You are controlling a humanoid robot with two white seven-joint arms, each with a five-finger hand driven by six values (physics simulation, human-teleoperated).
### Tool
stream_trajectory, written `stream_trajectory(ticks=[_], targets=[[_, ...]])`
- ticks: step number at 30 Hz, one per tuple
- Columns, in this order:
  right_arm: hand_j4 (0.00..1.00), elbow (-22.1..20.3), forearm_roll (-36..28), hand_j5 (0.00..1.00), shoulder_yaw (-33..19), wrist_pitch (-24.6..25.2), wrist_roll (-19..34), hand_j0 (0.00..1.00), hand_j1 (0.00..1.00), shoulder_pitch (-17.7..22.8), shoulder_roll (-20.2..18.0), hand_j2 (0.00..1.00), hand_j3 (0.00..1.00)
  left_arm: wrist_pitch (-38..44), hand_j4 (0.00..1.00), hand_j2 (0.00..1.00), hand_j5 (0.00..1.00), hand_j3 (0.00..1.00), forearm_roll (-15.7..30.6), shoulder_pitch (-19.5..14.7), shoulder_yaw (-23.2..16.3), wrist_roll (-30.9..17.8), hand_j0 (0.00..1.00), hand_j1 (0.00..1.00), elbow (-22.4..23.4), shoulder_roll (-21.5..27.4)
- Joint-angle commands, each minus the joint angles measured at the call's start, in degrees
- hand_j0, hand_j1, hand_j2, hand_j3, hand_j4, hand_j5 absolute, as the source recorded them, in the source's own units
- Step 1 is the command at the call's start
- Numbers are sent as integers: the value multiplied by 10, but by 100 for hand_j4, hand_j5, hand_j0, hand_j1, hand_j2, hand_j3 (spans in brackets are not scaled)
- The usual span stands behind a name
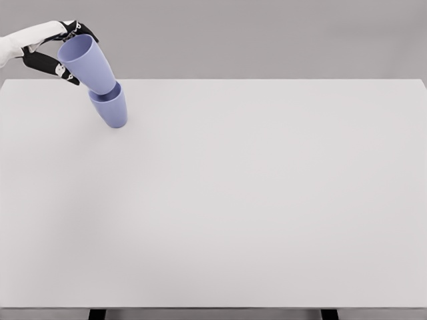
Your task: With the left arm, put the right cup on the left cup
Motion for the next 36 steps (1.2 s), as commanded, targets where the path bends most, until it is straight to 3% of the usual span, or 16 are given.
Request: stream_trajectory(ticks=[1,36], targets=[[100,0,1,100,0,0,0,100,100,0,0,100,100,1,48,48,48,48,3,0,2,1,48,48,0,0],[100,0,1,100,0,0,0,100,100,0,0,100,100,1,49,49,49,49,-22,-10,3,1,49,49,35,-16]])
